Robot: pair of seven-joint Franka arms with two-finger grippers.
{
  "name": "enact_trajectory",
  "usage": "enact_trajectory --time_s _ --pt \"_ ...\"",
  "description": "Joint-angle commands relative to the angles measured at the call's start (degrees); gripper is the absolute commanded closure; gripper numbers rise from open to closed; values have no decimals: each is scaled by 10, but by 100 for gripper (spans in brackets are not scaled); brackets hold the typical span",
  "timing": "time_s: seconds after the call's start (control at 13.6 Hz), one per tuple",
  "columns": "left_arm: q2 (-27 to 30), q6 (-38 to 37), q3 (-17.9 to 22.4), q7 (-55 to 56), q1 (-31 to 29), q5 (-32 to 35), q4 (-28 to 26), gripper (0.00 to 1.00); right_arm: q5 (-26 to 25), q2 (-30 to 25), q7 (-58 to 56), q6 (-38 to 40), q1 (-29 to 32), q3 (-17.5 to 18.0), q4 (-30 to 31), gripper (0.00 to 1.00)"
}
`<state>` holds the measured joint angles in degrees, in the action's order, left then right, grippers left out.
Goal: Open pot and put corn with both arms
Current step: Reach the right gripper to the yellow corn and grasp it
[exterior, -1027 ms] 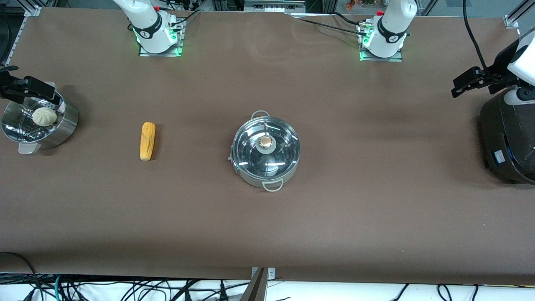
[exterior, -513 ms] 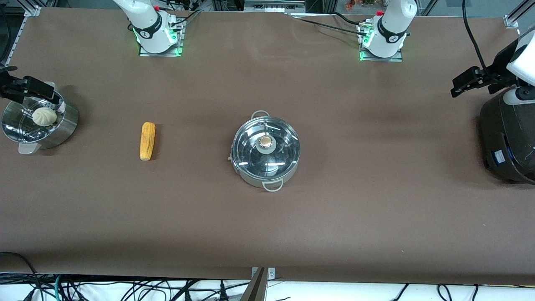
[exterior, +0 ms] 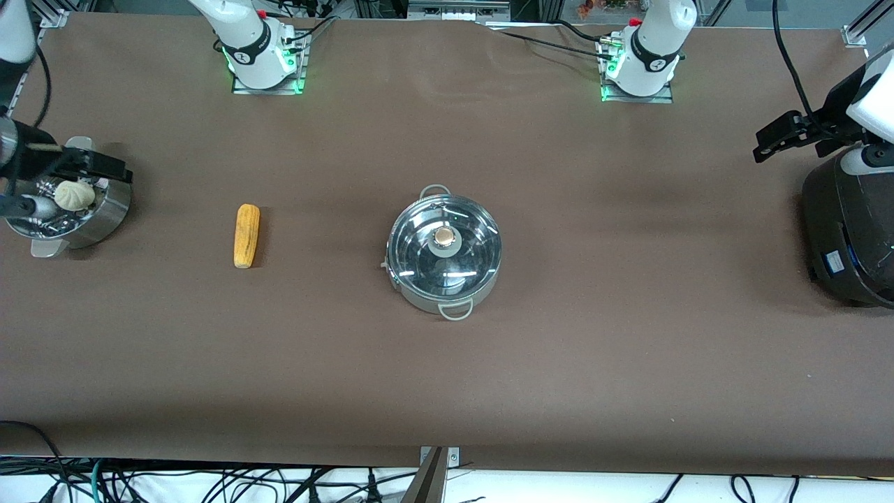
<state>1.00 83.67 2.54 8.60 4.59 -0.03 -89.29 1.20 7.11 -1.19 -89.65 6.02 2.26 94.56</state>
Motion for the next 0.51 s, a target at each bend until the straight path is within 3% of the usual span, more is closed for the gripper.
enact_trajectory --time_s 0.0,0.22,0.44 --pt "-6 -11 -2 -11 -2 -4 18 0 -8 -14 61 -89 -20 4 83 0" --pt "-6 -10 -2 -11 -2 -4 18 0 -8 -14 75 -140 -27 7 150 0" --pt "-6 -11 -2 -10 -2 -4 18 0 -8 -15 109 -241 -33 20 236 0"
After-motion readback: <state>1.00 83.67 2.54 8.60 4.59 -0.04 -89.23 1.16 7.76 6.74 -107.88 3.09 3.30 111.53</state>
